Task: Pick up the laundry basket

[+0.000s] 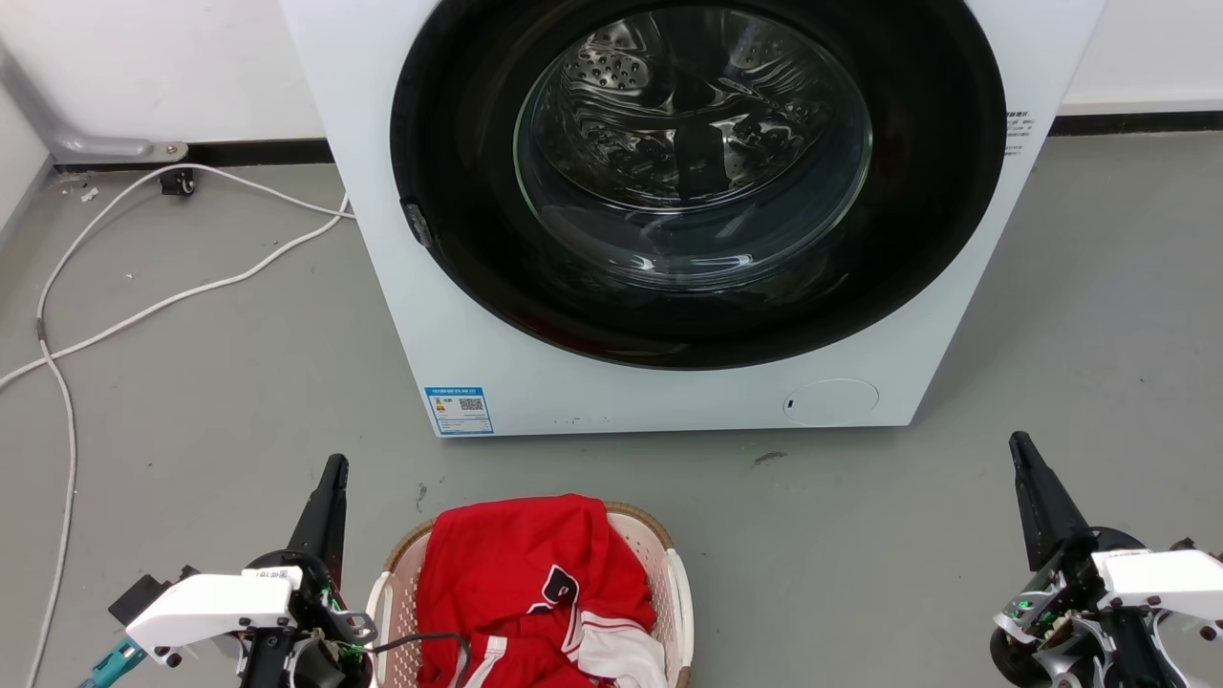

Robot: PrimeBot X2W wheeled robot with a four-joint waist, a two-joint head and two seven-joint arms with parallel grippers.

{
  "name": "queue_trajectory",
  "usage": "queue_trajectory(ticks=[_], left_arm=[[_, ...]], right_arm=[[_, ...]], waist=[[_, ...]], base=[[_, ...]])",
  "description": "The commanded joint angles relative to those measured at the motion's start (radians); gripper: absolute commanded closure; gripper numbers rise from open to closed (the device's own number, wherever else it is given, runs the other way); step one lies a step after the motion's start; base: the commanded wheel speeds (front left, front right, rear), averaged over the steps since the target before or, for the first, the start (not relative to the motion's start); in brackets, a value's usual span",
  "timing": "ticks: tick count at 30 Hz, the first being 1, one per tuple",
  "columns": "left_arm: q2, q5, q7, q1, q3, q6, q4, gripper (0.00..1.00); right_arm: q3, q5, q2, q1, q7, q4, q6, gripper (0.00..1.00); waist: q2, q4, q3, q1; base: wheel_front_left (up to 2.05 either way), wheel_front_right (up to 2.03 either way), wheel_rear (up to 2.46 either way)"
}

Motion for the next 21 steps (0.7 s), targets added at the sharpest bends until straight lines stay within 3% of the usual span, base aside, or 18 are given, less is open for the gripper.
queue_trajectory(ticks=[1,21], left_arm=[[-0.001,-0.002,0.002,-0.008,0.002,-0.004,0.0,1.0],[-0.001,-0.002,0.002,-0.008,0.002,-0.004,0.0,1.0]], right_arm=[[-0.001,-0.006,0.003,-0.011,0.002,0.001,0.0,1.0],[-0.001,-0.006,0.003,-0.011,0.002,0.001,0.0,1.0]], waist=[[0.0,0.0,0.0,0.0],[0.0,0.0,0.0,0.0]], base=[[0.0,0.0,0.0],[0.0,0.0,0.0]])
